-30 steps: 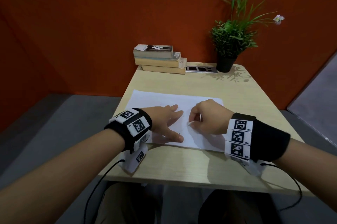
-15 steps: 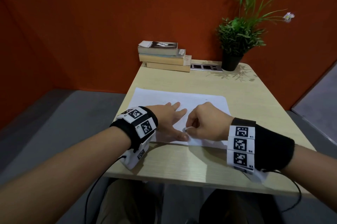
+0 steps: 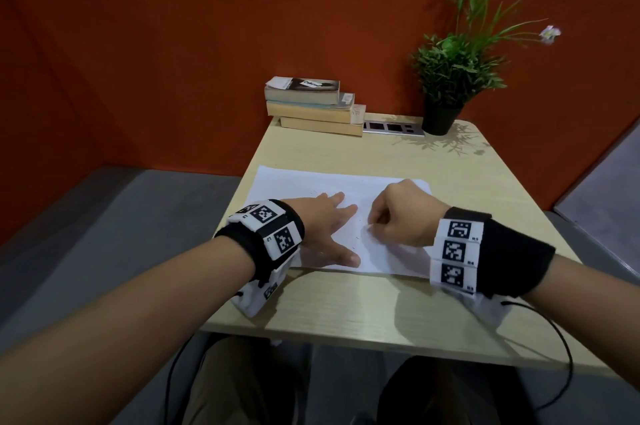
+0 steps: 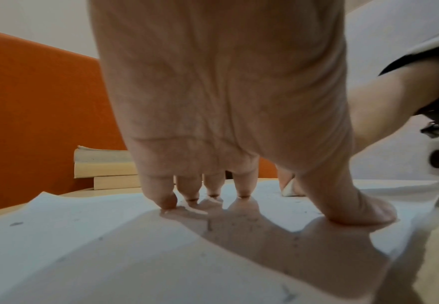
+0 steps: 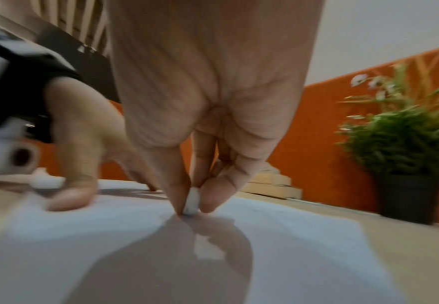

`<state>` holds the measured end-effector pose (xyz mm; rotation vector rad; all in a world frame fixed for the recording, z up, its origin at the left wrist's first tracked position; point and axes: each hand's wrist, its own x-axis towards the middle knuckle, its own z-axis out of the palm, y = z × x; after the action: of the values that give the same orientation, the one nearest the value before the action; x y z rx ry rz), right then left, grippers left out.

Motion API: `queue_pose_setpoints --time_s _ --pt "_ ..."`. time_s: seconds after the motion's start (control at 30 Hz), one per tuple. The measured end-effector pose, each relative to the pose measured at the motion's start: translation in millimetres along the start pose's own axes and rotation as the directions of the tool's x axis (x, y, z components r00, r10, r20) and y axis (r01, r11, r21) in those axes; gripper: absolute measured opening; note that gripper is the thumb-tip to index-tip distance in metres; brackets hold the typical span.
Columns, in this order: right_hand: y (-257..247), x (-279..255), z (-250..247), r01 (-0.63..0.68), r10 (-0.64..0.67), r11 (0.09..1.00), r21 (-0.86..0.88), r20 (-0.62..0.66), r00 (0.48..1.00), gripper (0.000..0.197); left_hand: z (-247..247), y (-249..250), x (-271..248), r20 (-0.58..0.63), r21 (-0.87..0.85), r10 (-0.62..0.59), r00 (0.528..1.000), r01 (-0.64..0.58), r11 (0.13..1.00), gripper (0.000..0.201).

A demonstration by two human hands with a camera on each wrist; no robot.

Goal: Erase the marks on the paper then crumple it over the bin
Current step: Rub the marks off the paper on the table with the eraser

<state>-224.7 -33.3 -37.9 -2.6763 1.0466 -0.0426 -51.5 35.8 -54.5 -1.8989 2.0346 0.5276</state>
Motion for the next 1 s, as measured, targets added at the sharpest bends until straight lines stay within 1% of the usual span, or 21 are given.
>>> queue_pose_setpoints --time_s 0.1,0.17,0.23,0.27,0.3,0.37,0.4,0.43,0.47,0.5,0.57,0.6,0.67,0.7,0.77,0.8,0.87,0.93,1.0 --pt "20.0 0.4 -8.6 -0.117 0.116 0.993 -0.036 -0.037 0.993 0.011 -12.5 -2.5 -5.7 0.0 0.02 0.01 1.0 -0.01 1.0 0.104" --pt "24.1 -7.1 -11.7 -0.131 0.135 0.986 -0.106 0.027 0.991 0.015 -21.2 -9.3 -5.9 -0.026 0.045 -0.01 1.0 0.012 0.999 0.097" --pt "22.4 -17.0 -14.6 -0.095 0.122 0.974 -0.204 0.121 0.985 0.016 -26.5 -17.0 -4.6 -0.081 0.059 -0.053 0.995 0.058 0.997 0.091" --pt "20.5 -21.6 -16.3 -0.075 0.112 0.973 -0.218 0.159 0.981 0.015 -28.1 -18.3 -5.1 -0.127 0.078 -0.073 0.989 0.084 0.993 0.085" --pt "19.3 -25.6 -17.9 -0.065 0.103 0.977 -0.204 0.183 0.978 0.012 -28.6 -17.4 -7.0 -0.187 0.103 -0.084 0.979 0.105 0.989 0.076" --pt "19.2 -30.6 -19.2 -0.062 0.09 0.987 -0.147 0.193 0.977 0.008 -24.7 -10.4 -10.7 -0.32 0.099 -0.06 0.945 0.096 0.99 0.05" --pt "19.7 -31.2 -17.9 -0.062 0.084 0.991 -0.123 0.188 0.979 0.009 -21.0 -5.0 -12.4 -0.377 0.054 -0.048 0.925 0.073 0.996 0.038" --pt "19.6 -31.4 -15.8 -0.056 0.073 0.993 -0.1 0.176 0.982 0.01 -15.9 0.5 -13.9 -0.396 0.0 -0.047 0.917 0.051 0.999 0.03" --pt "19.8 -30.6 -12.7 -0.046 0.058 0.996 -0.081 0.156 0.986 0.011 -10.8 4.8 -14.8 -0.379 -0.046 -0.045 0.924 0.03 0.999 0.033" --pt "18.7 -30.5 -10.1 -0.028 0.036 0.998 -0.062 0.127 0.991 0.012 -5.9 7.7 -15.2 -0.325 -0.063 -0.041 0.945 0.022 0.998 0.049" --pt "16.6 -29.4 -8.0 -0.005 0.008 0.999 -0.04 0.085 0.996 0.012 1.9 9.9 -16.8 -0.178 -0.022 -0.041 0.983 0.038 0.999 0.085" --pt "15.0 -28.6 -8.3 -0.007 0.01 0.999 -0.036 0.083 0.997 0.013 4.2 10.1 -18.9 -0.118 0.0 -0.041 0.992 0.041 0.999 0.098" --pt "11.6 -26.8 -9.3 -0.004 0.012 0.998 -0.062 0.115 0.993 0.016 5.3 6.4 -23.2 -0.052 -0.005 -0.039 0.998 0.039 0.999 0.115" --pt "10.0 -25.7 -9.0 0.007 0.006 0.996 -0.091 0.139 0.99 0.015 4.5 3.1 -24.2 -0.054 -0.02 -0.046 0.997 0.045 0.999 0.119" --pt "7.5 -24.6 -8.0 0.031 0.001 0.987 -0.159 0.195 0.981 0.012 1.5 -2.9 -24.4 -0.094 -0.034 -0.079 0.992 0.076 0.997 0.117" --pt "6.7 -23.8 -8.2 0.037 0.005 0.982 -0.183 0.221 0.975 0.01 0.0 -5.0 -24.0 -0.112 -0.039 -0.09 0.99 0.086 0.996 0.111" --pt "5.2 -21.1 -11.2 0.041 0.004 0.984 -0.175 0.247 0.969 0.008 -1.0 -6.8 -23.1 -0.117 -0.048 -0.089 0.989 0.084 0.995 0.1" --pt "2.8 -15.4 -11.6 0.041 -0.013 0.992 -0.117 0.227 0.974 0.007 -1.3 -6.6 -23.0 -0.112 -0.058 -0.064 0.992 0.057 0.997 0.094" --pt "-3.4 -7.5 -6.5 0.059 -0.048 0.997 -0.058 0.177 0.983 0.005 -2.6 -5.9 -24.8 -0.092 -0.055 -0.037 0.995 0.032 0.998 0.094"
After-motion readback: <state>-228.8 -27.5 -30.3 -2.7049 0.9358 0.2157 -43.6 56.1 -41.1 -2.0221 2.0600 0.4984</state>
